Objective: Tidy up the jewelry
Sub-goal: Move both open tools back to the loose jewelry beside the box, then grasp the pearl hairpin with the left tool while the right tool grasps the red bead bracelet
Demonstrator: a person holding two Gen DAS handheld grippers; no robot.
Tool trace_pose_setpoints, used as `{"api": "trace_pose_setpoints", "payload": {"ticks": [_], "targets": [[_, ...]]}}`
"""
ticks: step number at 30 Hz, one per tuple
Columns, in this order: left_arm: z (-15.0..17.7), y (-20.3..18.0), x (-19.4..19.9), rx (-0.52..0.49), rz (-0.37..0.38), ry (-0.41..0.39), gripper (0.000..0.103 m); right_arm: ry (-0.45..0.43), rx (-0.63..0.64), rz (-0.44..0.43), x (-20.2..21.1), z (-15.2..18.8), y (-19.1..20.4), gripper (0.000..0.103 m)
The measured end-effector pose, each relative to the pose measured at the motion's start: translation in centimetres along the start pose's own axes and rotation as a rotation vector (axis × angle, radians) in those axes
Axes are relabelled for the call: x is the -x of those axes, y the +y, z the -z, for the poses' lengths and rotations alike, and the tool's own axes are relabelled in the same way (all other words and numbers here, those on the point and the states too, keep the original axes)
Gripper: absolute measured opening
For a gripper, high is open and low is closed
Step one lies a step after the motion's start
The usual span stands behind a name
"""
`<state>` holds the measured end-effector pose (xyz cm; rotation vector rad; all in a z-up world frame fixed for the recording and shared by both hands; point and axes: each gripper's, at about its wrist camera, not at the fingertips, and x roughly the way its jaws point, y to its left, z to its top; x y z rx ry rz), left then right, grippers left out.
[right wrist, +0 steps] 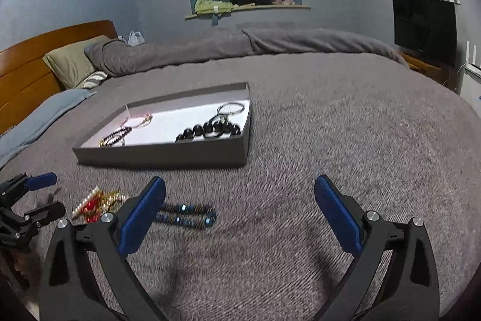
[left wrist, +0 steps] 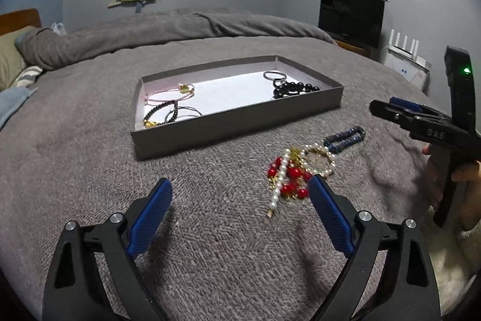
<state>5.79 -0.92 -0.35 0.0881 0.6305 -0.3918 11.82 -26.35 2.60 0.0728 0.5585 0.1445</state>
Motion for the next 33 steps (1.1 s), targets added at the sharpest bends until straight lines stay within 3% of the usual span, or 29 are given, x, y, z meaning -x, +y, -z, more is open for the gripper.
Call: {"api": "trace_pose_setpoints", "payload": {"ticks": [2,4,6,11,12,19,24,29,33], "targets": [[0.2,-0.3,0.2,-0.007,0.016,0.002,0.084,0.018,0.008,0.001,-0.1,0.4,0.3,0.098],[0.4,-0.6,0.0,-0.019,0.035,0.018,0.064,0.030,0.016,0.008,-0.1,0.7,0.4,0.098],[0.7,-1.0,-0.6,-0.038,0.047,0.046,0.054,0.037,0.016,0.011,-0.2,0.9,0.4,0.098],[1.0,-1.9,-0.9,-0.085,0.054,0.053,0.044,0.038,0.016,0.007,-0.4,1.0,0.6,0.098],[1.0,-1.9,-1.0,-0.091,0.053,0.060,0.034,0.040,0.019,0.005,-0.4,1.0,0.7,0.098],[1.4,-2.2,-1.6,-0.119,0.044,0.088,0.007,0.031,0.055,-0.027,0.0,1.0,1.8,0.098],[1.2,-2.4,-1.1,-0.143,0.037,0.061,0.006,0.037,0.077,-0.081,0.3,0.9,3.2,0.098],[0.7,-1.2,-0.4,-0.105,0.007,0.022,0.006,0.068,0.105,-0.132,0.0,0.9,5.2,0.096],[0.1,0.1,-0.2,-0.054,-0.021,0.005,0.006,0.097,0.143,-0.183,-0.1,1.0,7.7,0.081]]}}
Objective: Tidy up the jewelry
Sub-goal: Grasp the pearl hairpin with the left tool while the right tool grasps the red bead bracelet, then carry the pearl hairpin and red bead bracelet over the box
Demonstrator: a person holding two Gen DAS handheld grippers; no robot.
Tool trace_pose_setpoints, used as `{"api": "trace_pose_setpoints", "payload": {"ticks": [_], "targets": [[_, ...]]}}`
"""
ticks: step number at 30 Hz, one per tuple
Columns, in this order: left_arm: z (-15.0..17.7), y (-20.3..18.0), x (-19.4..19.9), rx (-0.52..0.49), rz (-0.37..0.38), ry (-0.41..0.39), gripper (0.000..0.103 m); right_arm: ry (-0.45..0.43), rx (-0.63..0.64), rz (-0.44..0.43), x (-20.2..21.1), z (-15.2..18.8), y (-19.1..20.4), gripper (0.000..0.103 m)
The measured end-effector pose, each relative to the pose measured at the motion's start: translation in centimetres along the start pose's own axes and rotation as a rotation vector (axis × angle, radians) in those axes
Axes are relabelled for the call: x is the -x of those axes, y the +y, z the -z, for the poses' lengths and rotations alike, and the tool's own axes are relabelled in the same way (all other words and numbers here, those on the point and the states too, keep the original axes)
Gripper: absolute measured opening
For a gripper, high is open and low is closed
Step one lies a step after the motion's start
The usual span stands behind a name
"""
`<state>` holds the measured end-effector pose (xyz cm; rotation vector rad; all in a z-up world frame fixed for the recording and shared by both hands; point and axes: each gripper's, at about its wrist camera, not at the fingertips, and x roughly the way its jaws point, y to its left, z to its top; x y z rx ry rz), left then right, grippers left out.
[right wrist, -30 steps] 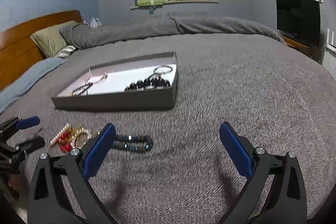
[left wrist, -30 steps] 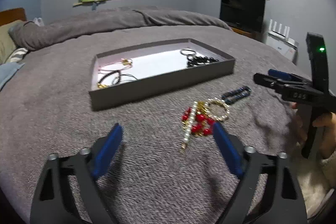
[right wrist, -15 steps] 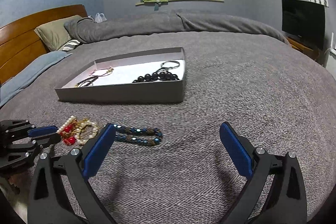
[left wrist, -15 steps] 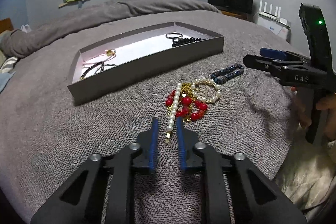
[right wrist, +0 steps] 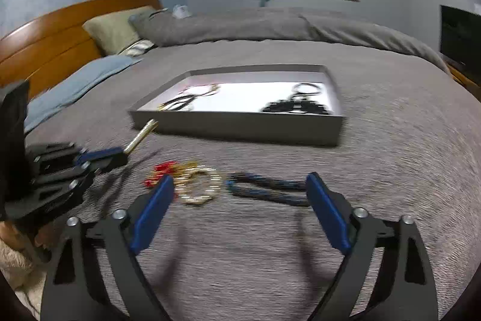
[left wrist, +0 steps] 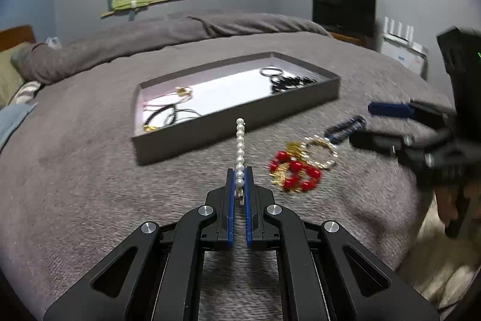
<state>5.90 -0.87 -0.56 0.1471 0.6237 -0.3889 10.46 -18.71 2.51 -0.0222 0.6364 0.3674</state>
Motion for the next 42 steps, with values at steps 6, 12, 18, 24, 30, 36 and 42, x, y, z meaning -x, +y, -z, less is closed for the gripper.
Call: {"api": "trace_pose_setpoints", "payload": {"ticks": [6,12,18,24,30,36,42], "targets": [[-0.2,1.1,0.1,0.033,-0.016,0.002,0.006,0.074,0.037,-0.091,-1.7,-0.1,3.7,0.048],[-0.2,1.4,0.3,0.045,-0.007,-0.004,0.006,0.106,0.080,-0.083,-2.9,-0.1,6.3,0.029],[-0.2,1.7,0.6,0.055,0.010,-0.009,0.006,0.133,0.058,-0.065,-4.2,-0.5,6.6,0.027],[-0.1,1.8,0.9,0.056,0.011,-0.019,0.006,0.145,0.036,-0.098,-4.1,-0.6,6.6,0.010],[-0.2,2.4,1.4,0.073,0.009,-0.034,0.006,0.064,0.032,-0.096,-1.8,-2.1,6.1,0.009],[-1.1,2.8,2.3,0.075,-0.010,-0.062,0.006,-0.030,0.023,-0.098,0.4,-5.2,4.9,0.009],[-2.8,4.6,3.4,0.117,-0.029,-0.103,0.006,-0.099,0.009,-0.082,1.4,-8.3,3.2,0.009]]}}
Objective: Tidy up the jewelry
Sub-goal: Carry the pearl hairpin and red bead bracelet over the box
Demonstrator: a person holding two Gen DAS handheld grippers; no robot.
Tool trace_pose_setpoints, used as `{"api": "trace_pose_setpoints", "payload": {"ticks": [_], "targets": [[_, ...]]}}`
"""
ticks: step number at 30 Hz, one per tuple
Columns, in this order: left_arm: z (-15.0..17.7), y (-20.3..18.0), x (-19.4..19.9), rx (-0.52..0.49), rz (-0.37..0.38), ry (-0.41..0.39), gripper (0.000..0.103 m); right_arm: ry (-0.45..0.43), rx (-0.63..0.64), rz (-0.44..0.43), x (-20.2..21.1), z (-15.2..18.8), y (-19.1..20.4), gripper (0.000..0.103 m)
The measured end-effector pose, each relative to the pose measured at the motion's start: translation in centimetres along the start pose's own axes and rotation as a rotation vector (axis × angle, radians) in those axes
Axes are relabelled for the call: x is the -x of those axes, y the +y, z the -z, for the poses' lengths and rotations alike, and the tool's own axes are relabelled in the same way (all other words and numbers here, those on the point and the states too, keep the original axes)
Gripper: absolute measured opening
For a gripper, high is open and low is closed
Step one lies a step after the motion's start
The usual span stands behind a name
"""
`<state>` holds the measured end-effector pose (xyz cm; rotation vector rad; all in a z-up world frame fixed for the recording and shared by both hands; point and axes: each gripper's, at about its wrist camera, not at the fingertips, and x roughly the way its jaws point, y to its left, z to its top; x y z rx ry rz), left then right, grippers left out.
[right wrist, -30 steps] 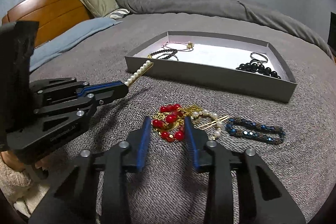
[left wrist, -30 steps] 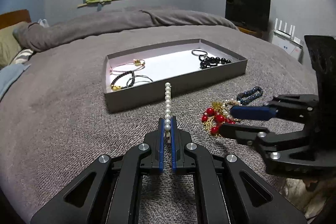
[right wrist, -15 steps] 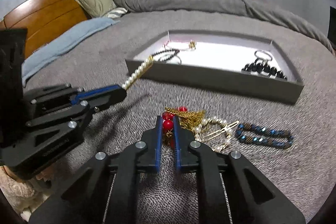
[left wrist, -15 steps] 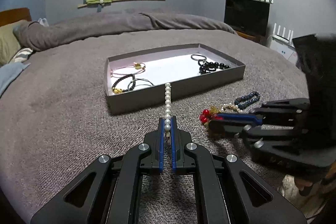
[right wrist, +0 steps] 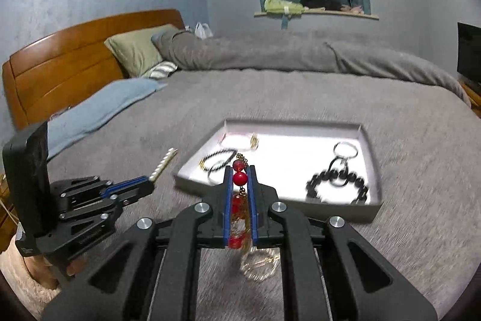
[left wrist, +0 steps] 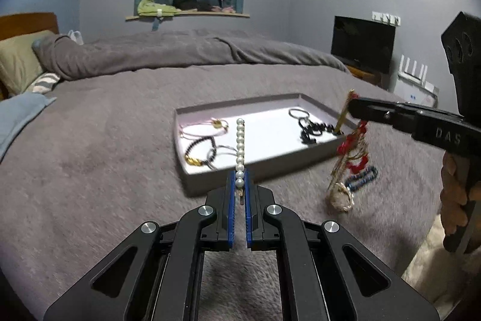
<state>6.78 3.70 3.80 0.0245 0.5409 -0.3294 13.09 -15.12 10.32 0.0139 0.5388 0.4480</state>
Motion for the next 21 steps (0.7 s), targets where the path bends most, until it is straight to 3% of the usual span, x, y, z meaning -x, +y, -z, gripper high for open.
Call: {"api": "trace_pose_setpoints", "payload": {"ticks": [6,11,21], "targets": [[-3.1,0.9,-0.5,-0.010,0.003,-0.005,0.006,-0.037,0.001,0.009,-0.4,-3.7,-1.9,0.009],[-5.9,0.5,-3.3,-0.071,0.013,0.020,0.006,-0.059,0.013,0.022,-1.4,-6.7,-3.1,0.009],[-9.9,-0.2,-13.6,-0.089,0.109,0.222,0.006,0.026,-0.001,0.055,-8.7,-9.1,-6.4,0.009]]}}
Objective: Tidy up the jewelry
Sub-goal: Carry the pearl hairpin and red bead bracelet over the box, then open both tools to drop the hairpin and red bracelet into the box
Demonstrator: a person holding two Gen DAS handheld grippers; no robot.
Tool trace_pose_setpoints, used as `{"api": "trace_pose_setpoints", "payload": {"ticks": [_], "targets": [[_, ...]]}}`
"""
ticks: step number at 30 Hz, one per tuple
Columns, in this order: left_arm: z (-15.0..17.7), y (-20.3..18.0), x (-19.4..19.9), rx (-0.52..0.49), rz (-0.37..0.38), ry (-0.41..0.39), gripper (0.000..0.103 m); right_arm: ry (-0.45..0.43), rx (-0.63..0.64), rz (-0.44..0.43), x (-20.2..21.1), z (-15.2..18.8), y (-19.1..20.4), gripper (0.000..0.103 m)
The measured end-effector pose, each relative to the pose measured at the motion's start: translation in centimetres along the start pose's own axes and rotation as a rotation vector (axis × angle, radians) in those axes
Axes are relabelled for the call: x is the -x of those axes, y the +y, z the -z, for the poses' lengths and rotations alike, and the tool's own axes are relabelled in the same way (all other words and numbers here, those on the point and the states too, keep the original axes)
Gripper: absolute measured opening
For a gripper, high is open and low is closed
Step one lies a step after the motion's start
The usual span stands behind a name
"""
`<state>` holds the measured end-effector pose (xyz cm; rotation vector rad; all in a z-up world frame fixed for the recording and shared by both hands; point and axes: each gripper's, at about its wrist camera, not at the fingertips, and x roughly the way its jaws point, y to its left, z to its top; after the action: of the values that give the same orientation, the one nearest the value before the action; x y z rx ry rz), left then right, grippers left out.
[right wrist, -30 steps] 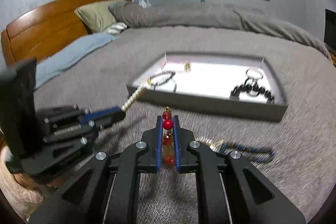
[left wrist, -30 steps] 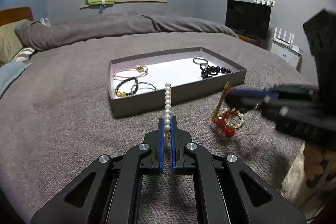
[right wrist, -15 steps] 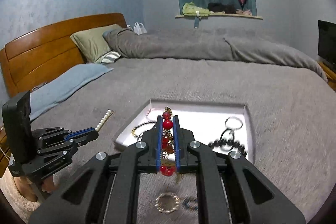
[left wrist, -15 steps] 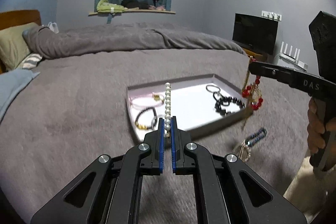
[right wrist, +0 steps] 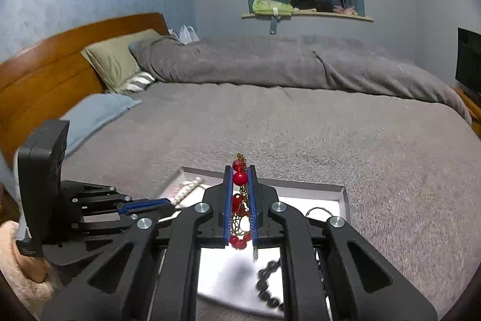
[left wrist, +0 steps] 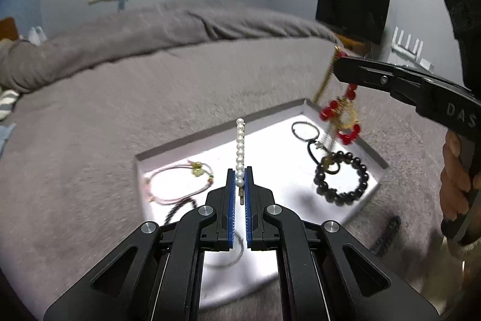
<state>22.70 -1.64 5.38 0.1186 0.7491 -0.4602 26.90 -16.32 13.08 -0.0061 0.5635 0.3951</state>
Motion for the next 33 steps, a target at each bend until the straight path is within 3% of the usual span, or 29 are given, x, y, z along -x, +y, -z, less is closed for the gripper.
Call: {"api": "trace_pose_setpoints", "payload": {"ticks": [7,11,14,23,26,28,33], "targets": [[-1.6,-0.2,-6.6,-0.019,-0.036,0.146,0.006,0.109,-0.023,0.039,-6.3,-0.2,-2.0,0.009],[-2.2,0.8,-9.2,0.028,-0.032,0.226,0.006,0.205,-0.031,0.055,-9.2,0.6,-3.0,0.009],[-2.3,1.4,-10.0,0.052,-0.035,0.246,0.006,0.298,-0.048,0.069,-11.0,1.4,-3.7,0.009],[-2.1,1.2,-11.3,0.039,-0.036,0.293,0.007,0.394,-0.132,0.005,-13.1,2.8,-4.8,0.009],[-2.2,1.4,-11.0,0.045,-0.040,0.273,0.018,0.395,-0.141,-0.014,-13.5,2.5,-4.3,0.009],[-2.2,1.2,-10.3,0.045,-0.048,0.242,0.037,0.397,-0.145,-0.022,-13.7,2.4,-3.9,0.009],[-1.7,0.8,-9.1,0.034,-0.057,0.204,0.039,0.402,-0.148,-0.027,-13.9,2.2,-3.3,0.010]]}}
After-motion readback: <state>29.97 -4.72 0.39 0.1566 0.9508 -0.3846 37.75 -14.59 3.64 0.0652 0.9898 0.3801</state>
